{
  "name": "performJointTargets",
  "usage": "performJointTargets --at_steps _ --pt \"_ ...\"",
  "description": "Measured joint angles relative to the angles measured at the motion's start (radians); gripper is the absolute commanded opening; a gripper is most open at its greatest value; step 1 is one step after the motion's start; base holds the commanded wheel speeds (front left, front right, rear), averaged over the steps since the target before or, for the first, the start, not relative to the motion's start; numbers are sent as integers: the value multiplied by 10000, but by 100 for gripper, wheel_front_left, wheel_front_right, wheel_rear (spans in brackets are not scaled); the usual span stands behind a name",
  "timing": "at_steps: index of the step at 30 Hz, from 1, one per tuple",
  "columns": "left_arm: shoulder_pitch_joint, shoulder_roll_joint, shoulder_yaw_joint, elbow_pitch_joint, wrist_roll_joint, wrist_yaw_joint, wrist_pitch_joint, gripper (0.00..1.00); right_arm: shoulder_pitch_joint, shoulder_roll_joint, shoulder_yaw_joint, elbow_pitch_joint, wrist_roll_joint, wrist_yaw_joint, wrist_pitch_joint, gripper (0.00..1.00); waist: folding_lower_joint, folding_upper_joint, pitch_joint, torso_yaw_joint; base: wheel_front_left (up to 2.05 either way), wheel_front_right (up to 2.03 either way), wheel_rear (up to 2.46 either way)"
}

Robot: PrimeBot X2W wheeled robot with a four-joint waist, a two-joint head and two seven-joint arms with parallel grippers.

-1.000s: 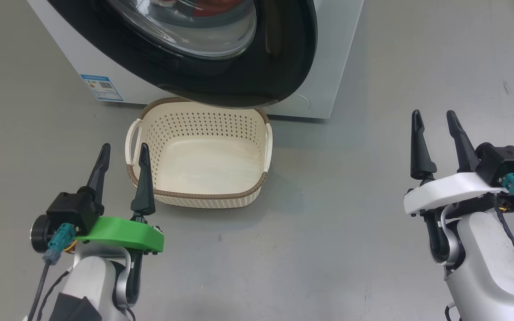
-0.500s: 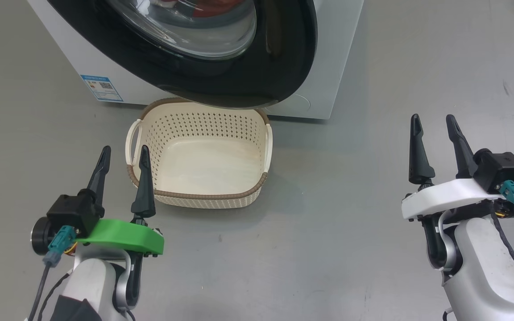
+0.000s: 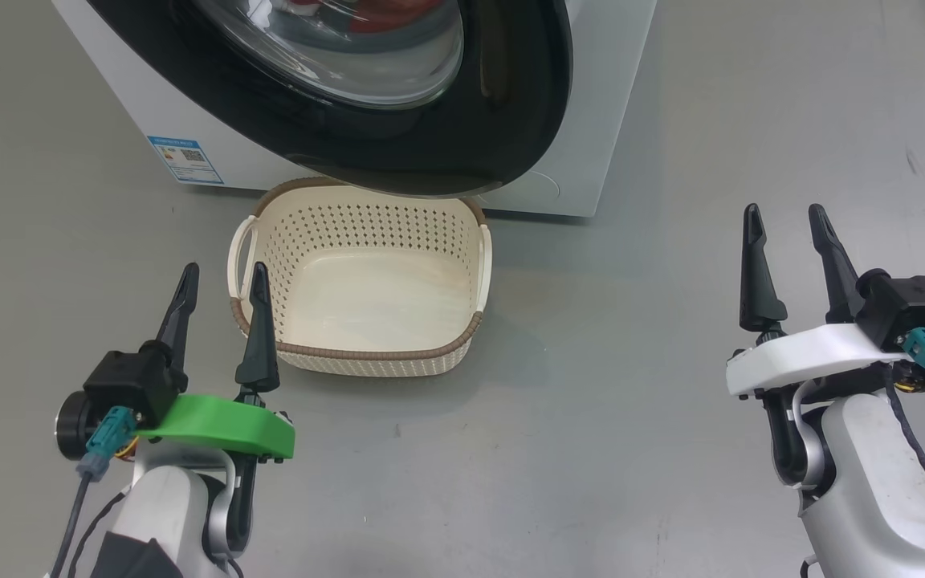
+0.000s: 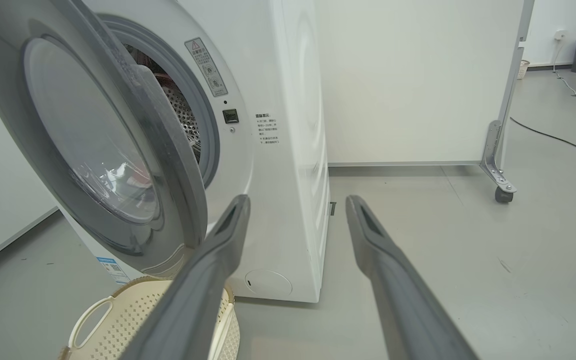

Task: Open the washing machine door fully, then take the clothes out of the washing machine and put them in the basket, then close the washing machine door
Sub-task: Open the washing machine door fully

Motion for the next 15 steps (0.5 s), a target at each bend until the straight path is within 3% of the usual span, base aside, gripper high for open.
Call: performJointTargets --at_steps 15 --pt "14 0 -44 4 0 0 0 100 180 2 -40 -100 -125 113 0 100 0 0 -61 75 0 0 0"
